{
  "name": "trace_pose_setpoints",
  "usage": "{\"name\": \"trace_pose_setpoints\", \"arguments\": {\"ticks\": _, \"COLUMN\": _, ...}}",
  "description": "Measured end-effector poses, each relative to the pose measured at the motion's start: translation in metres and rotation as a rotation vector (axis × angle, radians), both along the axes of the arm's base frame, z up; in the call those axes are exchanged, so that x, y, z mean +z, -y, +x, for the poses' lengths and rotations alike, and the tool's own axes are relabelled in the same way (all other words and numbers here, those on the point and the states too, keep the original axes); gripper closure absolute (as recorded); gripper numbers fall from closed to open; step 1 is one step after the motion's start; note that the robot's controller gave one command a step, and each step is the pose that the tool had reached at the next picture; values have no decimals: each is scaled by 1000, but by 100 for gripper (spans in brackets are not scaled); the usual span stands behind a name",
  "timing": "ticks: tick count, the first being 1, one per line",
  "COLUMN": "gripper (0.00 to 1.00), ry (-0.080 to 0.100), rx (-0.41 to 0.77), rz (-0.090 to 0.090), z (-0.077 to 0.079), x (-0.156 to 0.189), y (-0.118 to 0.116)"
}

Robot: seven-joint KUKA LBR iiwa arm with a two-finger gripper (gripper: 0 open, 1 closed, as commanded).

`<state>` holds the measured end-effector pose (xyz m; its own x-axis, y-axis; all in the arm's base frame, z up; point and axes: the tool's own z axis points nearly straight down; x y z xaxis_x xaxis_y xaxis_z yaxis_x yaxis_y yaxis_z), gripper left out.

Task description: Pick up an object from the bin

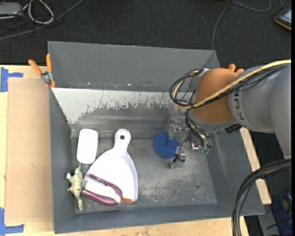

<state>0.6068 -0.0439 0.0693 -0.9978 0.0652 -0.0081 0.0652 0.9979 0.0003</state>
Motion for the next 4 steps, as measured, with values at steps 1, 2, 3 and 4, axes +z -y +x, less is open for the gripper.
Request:
{"name": "trace_pose_setpoints", "arguments": {"ticks": 1, "gripper": 100, "ry": 15, "rx": -38, "rz": -1, "z": -7, "x": 4, "y": -19}}
{"name": "trace_pose_setpoints", "arguments": {"ticks": 2, "gripper": 100, "ry": 15, "rx": -38, "rz": -1, "z": -7, "x": 4, "y": -19}}
{"name": "trace_pose_setpoints", "arguments": {"ticks": 3, "gripper": 100, "ry": 8, "rx": -36, "rz": -1, "z": -9, "x": 22, "y": -19}}
{"name": "trace_pose_setpoints", "arguments": {"ticks": 4, "gripper": 100, "ry": 9, "rx": -36, "rz": 0, "z": -8, "x": 58, "y": -19}}
